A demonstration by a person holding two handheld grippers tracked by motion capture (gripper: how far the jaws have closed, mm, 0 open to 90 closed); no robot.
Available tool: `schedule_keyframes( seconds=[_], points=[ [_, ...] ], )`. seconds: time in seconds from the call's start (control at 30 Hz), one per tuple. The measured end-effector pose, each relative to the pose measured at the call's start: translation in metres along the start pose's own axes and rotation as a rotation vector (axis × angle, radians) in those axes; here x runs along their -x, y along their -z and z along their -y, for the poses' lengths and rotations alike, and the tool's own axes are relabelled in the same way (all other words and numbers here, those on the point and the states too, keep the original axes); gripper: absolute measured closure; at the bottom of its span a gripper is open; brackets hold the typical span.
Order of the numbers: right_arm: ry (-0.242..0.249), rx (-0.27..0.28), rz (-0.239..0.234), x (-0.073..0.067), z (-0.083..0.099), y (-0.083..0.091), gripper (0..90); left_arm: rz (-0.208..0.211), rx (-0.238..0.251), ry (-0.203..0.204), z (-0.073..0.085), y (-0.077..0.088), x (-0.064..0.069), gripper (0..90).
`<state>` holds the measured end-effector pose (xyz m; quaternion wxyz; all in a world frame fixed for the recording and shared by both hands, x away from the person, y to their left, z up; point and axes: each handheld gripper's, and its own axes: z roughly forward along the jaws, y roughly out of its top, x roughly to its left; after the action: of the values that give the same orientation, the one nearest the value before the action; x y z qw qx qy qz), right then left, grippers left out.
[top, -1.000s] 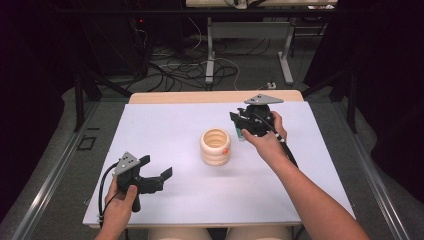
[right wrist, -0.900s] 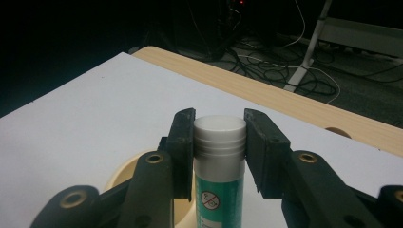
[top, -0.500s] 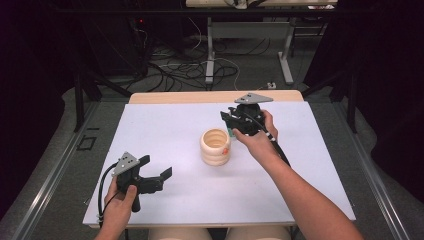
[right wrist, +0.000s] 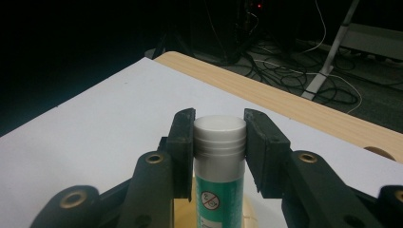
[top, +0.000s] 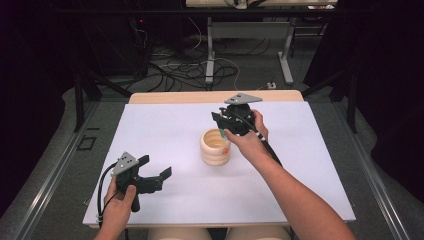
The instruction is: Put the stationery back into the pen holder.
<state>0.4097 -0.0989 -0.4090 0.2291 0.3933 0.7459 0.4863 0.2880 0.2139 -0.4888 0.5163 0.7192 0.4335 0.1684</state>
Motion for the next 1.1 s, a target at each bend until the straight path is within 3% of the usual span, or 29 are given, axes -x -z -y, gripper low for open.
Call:
schedule_keyframes(
  seconds=[1.1],
  points=[
    [0.002, -0.026, 0.005, -0.005, 0.01, -0.017, 65.1, -0.001, 0.003, 0.005, 0.0, 0.0, -0.001, 3.5]
  ],
)
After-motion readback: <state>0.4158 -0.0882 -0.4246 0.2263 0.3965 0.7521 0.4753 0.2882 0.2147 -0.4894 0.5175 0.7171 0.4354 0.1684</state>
